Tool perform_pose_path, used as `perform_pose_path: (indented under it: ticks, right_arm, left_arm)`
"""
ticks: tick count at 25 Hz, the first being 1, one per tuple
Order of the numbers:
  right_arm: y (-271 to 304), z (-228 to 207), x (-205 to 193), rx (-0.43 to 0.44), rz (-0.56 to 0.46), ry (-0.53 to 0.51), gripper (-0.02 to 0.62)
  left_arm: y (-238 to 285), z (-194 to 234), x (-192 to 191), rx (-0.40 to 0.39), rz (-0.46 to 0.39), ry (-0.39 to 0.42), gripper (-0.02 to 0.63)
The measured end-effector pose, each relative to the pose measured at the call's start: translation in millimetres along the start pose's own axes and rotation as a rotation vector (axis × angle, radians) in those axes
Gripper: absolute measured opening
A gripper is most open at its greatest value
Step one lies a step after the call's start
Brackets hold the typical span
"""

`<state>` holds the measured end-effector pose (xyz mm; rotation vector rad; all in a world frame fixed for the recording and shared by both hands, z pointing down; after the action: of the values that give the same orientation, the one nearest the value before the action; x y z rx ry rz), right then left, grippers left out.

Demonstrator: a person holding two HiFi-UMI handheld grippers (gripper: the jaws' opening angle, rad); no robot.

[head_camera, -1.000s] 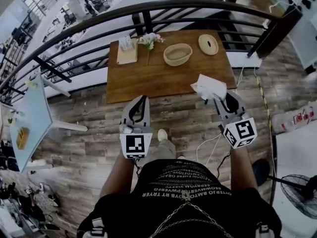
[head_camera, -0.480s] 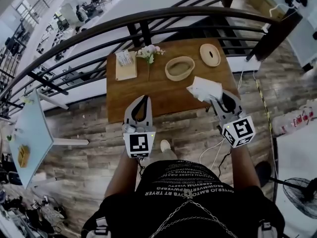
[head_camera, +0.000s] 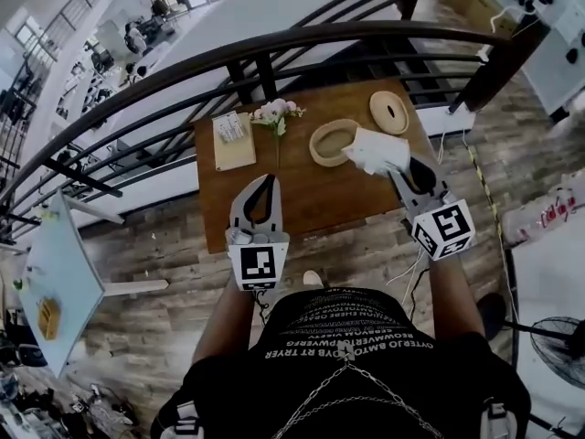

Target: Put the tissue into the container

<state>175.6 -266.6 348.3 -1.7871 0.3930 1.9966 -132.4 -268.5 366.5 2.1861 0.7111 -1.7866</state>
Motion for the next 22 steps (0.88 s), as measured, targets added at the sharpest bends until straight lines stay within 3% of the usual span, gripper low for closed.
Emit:
perform_pose_path:
  ticks: [7,22]
  right_arm:
    - [24.4,-3.0,-12.2,-0.014,0.033,0.039,0.106]
    - [80.3,-45.2,-57.6,-0.009,0.070,0.074,0.106]
  left_arm:
    - [14.1,16.4,-15.8,-0.027,0.020,-0.025,0.029]
    - [65.5,43.8,-40.7,0.018,0.046,-0.015,0.029]
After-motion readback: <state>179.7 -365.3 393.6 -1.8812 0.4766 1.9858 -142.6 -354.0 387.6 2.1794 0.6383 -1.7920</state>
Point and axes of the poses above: the fingertips, and each gripper's own axes: y forward along the fingers, z to its left, x out of its top, the point moved 9 cm from there along -y, backward along the fingers, and after that the axes turned 13 degrees about -z, right-handed, at the moved point
